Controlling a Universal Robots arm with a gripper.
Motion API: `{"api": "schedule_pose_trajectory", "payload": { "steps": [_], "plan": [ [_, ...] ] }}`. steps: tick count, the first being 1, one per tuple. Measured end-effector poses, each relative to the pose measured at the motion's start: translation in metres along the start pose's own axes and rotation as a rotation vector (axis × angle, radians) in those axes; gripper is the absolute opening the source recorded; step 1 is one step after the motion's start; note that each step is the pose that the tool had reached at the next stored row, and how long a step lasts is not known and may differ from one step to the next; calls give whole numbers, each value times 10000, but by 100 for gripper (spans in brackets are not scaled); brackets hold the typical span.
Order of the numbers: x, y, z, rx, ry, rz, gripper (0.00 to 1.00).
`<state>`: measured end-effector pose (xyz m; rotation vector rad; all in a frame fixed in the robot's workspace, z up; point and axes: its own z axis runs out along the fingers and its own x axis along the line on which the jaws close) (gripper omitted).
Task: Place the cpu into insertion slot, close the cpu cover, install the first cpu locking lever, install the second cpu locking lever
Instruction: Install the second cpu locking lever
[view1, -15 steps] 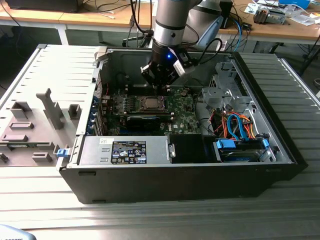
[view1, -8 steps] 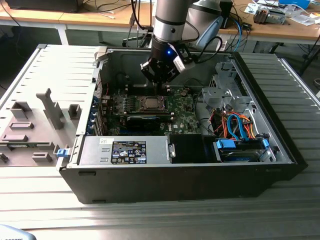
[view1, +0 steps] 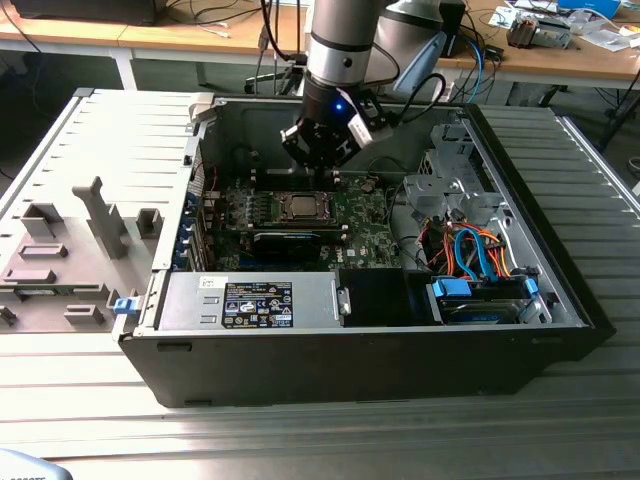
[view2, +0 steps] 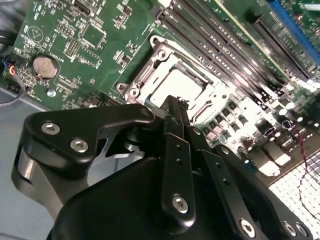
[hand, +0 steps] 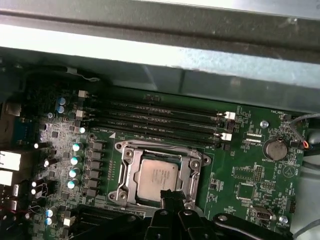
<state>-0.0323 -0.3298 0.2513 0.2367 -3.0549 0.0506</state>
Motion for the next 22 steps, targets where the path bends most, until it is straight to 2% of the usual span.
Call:
{"api": "schedule_pose_trajectory", "payload": {
  "steps": [1, 4, 10, 11, 12, 14, 20, 22],
  "plan": [
    [2, -4, -7, -23, -5, -2, 11],
    [7, -10, -24, -194, -34, -14, 11],
    [10, -21, -27, -209, -39, -14, 11],
    [10, -21, -27, -201, -87, -13, 11],
    [10, -21, -26, -164, -329, -7, 11],
    [10, -21, -23, -102, -737, 6, 11],
    [10, -20, -23, -82, -859, 9, 11],
    [10, -21, -23, -73, -919, 10, 11]
  ]
}}
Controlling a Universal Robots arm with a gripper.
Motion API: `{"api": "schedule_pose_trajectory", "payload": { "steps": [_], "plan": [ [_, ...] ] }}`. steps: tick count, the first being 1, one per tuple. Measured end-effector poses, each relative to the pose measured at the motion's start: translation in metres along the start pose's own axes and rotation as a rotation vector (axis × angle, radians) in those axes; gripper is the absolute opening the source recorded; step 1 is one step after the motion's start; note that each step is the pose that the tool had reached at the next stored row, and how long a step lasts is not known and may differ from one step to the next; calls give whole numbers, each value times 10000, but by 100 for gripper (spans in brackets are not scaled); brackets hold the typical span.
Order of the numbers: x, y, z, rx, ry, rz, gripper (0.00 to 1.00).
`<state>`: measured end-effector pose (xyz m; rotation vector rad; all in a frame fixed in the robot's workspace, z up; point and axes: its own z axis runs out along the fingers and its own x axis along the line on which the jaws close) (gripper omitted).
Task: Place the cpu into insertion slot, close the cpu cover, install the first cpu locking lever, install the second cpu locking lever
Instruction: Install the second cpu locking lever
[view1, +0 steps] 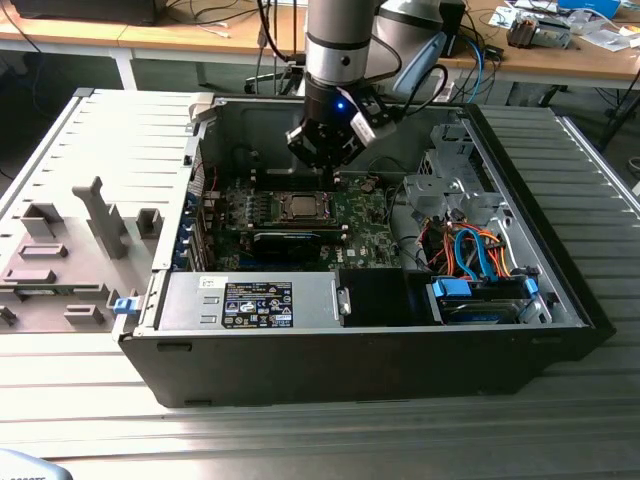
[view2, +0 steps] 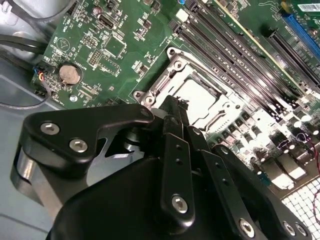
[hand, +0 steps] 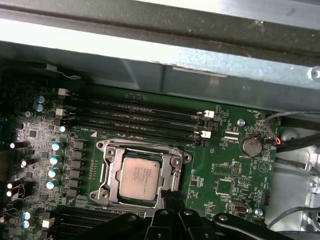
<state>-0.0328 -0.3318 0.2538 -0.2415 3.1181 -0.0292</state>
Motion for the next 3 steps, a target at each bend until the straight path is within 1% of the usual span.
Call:
{"api": "schedule_pose_trajectory", "payload": {
  "steps": [3],
  "plan": [
    [0, 0, 0, 8, -56, 1, 11]
  ]
}}
